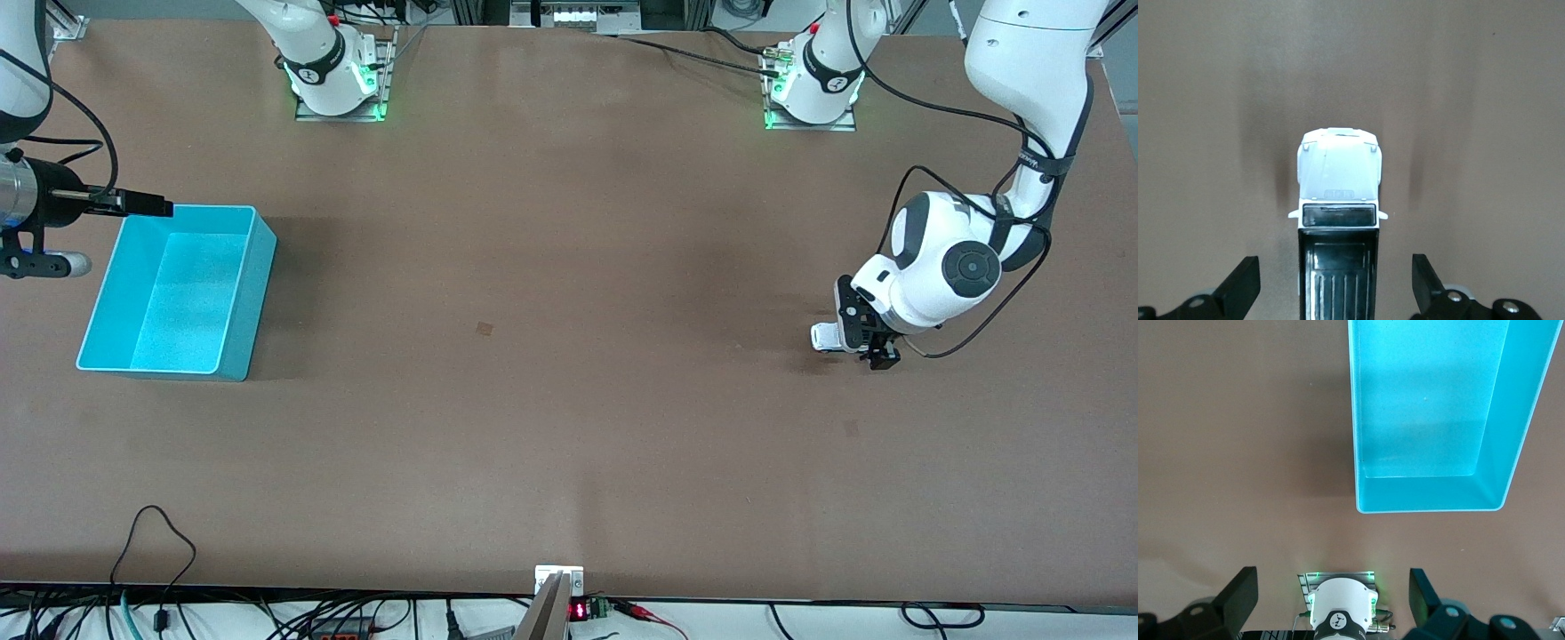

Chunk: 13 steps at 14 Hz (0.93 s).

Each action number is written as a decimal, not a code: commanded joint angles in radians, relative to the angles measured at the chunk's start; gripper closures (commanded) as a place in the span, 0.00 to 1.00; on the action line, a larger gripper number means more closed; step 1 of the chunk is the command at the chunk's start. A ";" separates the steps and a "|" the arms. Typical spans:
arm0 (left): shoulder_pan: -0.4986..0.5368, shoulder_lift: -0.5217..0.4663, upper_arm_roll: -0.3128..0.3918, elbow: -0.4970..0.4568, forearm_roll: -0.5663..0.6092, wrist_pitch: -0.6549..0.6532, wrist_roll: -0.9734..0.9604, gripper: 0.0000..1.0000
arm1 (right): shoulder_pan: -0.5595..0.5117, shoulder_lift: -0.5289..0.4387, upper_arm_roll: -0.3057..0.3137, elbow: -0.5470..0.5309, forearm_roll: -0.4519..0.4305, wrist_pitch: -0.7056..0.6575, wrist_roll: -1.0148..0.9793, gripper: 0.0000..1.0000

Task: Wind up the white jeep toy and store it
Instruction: 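Lower the left gripper and close it on the jeep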

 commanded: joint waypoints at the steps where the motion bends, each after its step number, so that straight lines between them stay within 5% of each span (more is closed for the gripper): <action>1: 0.012 0.006 -0.010 -0.015 0.021 0.011 0.010 0.00 | -0.009 -0.001 0.005 0.007 0.005 -0.016 -0.009 0.00; 7: 0.023 0.008 -0.010 -0.021 0.021 0.011 0.072 0.01 | -0.009 -0.001 0.005 0.007 0.005 -0.017 -0.009 0.00; 9: 0.024 0.008 -0.010 -0.021 0.021 0.013 0.102 0.12 | -0.009 0.001 0.005 0.007 0.005 -0.016 -0.009 0.00; 10: 0.024 0.011 -0.010 -0.021 0.021 0.013 0.102 0.28 | -0.009 -0.001 0.005 0.007 0.003 -0.017 -0.009 0.00; 13: 0.024 0.018 -0.009 -0.019 0.021 0.031 0.100 0.54 | -0.009 -0.001 0.005 0.007 0.005 -0.019 -0.009 0.00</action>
